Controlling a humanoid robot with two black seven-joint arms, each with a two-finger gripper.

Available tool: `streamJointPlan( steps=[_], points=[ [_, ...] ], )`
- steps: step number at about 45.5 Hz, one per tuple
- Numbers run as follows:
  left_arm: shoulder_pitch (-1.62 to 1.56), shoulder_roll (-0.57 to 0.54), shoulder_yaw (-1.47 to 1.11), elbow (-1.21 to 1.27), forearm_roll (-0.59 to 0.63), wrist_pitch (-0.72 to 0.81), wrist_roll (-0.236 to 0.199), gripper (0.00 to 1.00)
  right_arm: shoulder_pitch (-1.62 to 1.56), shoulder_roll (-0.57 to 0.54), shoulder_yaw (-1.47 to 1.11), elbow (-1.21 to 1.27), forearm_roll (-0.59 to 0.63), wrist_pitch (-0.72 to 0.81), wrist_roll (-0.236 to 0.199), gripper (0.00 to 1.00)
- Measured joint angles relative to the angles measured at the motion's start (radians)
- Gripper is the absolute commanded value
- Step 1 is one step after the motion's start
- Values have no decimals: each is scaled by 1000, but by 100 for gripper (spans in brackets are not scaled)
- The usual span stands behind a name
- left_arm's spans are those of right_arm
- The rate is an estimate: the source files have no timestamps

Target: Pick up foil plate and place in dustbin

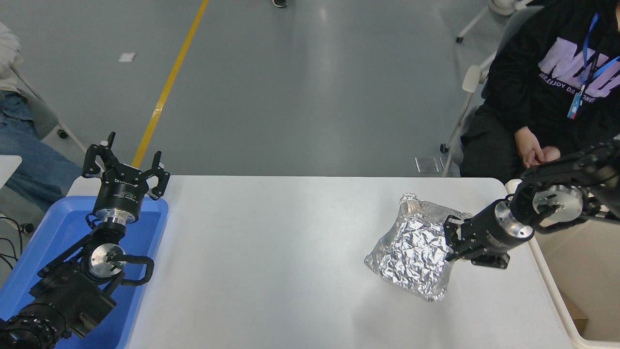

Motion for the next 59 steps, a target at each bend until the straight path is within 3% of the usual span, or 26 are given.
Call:
streamJointPlan(
  steps=[18,48,59],
  points=[
    [0,0,0,0,0,0,0,99,386,-35,-149,75,-34,187,0,0],
    [0,-1,0,0,0,0,-1,99,712,-41,-300,119,-74,223,1,0],
    [0,-1,1,0,0,0,-2,99,713,-109,-363,74,-88,224,0,0]
  ],
)
